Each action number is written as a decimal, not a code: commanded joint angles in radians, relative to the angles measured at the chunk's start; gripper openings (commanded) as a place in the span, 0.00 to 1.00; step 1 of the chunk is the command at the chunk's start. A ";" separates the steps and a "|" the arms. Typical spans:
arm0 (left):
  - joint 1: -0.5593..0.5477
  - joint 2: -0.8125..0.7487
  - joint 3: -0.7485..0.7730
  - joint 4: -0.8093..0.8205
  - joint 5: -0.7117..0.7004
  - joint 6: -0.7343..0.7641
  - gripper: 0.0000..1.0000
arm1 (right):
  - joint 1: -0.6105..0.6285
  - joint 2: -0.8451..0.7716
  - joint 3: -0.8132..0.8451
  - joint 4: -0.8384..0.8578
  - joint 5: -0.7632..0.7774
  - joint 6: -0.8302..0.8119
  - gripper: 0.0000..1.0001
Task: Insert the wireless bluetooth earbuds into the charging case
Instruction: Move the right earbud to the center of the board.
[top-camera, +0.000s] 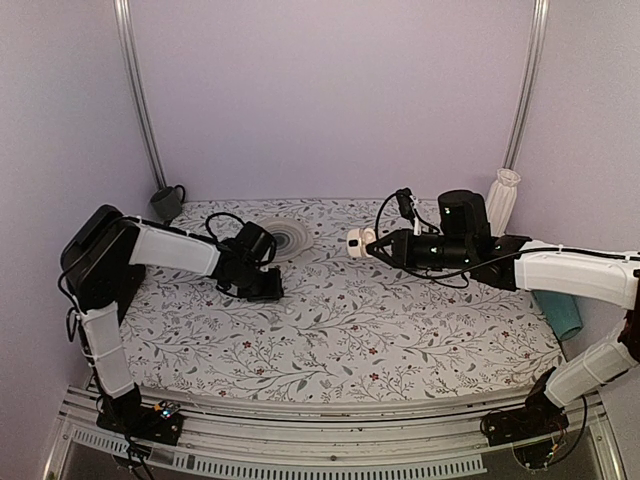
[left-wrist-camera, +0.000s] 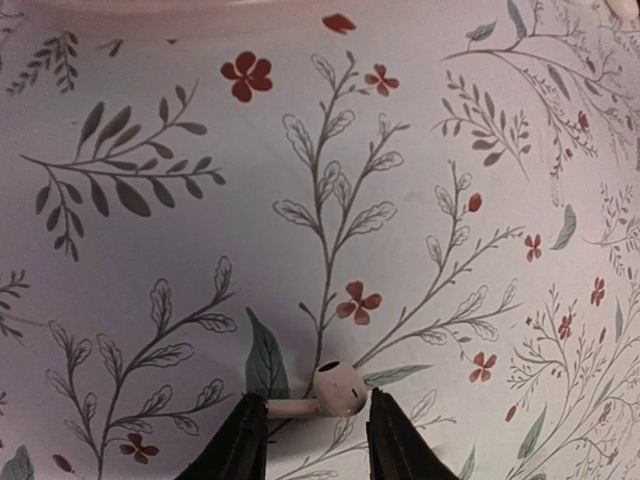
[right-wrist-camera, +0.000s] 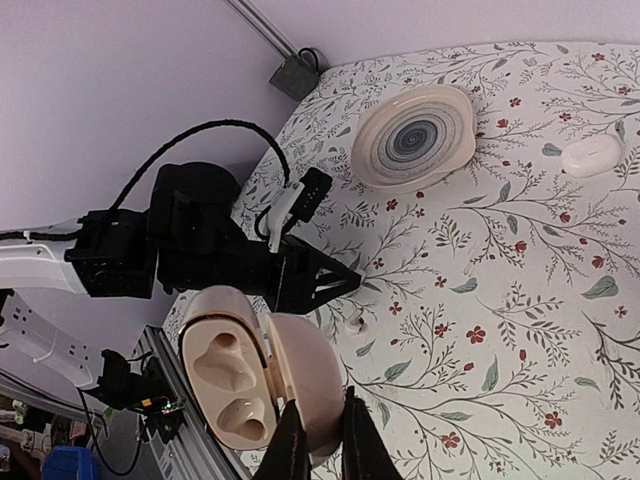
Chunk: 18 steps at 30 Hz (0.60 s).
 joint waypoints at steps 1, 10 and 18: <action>-0.035 0.041 0.048 0.002 0.027 0.003 0.36 | -0.005 -0.028 0.001 0.018 0.009 0.013 0.04; -0.108 0.139 0.150 -0.013 0.067 0.017 0.36 | -0.005 -0.065 -0.022 0.004 0.026 0.014 0.04; -0.173 0.172 0.250 0.010 0.130 -0.013 0.35 | -0.004 -0.078 -0.026 -0.007 0.037 0.018 0.04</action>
